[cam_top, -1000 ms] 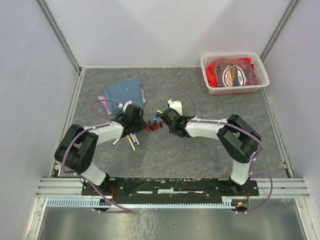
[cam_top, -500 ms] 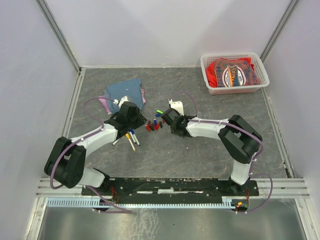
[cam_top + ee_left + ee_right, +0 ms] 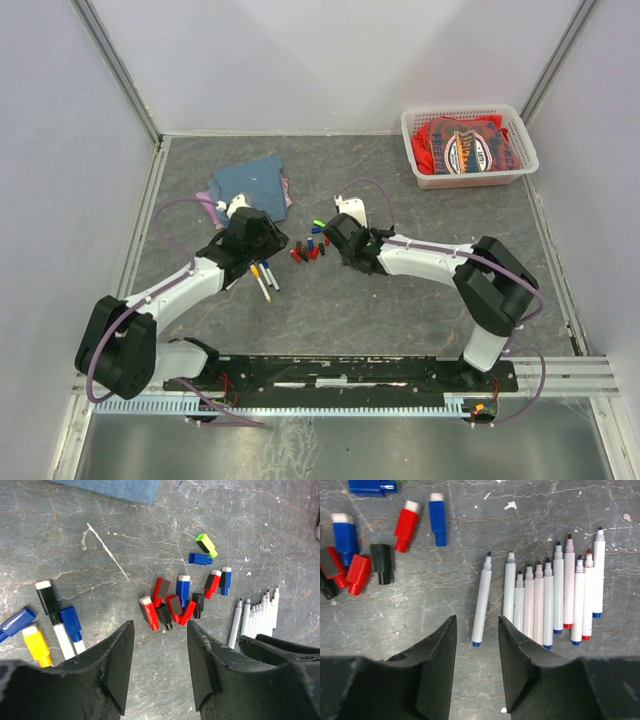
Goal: Open the pen caps
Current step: Place the pen cap at the center of the board, then pick up the pen from the center of the board.
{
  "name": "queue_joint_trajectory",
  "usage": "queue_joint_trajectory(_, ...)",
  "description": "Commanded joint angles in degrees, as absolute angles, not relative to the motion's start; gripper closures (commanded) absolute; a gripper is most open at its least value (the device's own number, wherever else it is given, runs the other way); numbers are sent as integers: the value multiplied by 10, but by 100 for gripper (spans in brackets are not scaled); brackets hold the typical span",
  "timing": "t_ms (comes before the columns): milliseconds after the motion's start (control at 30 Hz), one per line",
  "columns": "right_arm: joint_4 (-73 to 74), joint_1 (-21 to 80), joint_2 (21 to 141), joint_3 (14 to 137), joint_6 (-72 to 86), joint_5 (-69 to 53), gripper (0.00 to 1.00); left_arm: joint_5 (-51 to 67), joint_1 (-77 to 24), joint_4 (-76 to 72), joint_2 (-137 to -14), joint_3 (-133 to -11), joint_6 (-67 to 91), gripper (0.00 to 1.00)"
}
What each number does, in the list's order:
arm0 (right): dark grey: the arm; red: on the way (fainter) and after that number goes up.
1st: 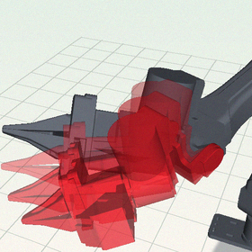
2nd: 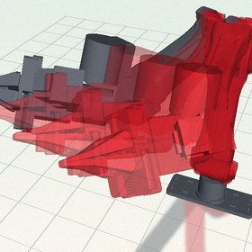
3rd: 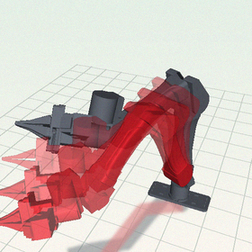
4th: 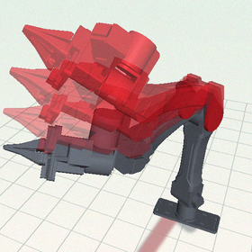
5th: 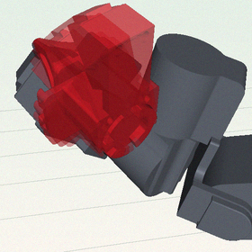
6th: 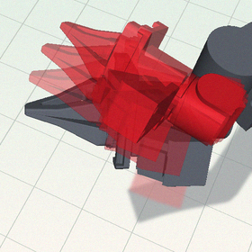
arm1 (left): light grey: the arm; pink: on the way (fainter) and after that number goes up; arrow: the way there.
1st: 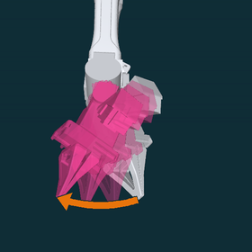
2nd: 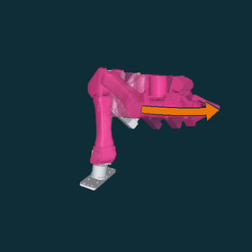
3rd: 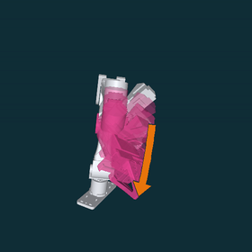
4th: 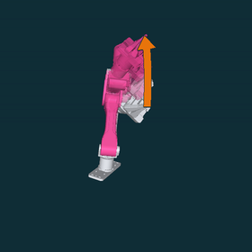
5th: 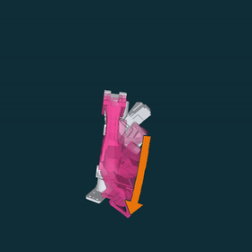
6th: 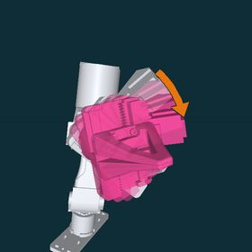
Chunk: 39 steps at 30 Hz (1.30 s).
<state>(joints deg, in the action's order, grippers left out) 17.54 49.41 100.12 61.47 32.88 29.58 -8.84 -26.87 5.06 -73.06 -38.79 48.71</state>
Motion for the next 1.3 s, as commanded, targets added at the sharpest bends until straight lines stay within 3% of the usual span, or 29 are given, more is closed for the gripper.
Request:
queue_joint_trajectory(0,180,519,969,653,314,313,55,-93,-255,54,-687,-377,475,46)
queue_joint_trajectory(533,159,643,1116,833,309,230,56,-112,-168,92,-534,-292,513,45)
queue_joint_trajectory(1267,197,664,1236,935,324,221,57,-122,-144,109,-470,-253,512,53)
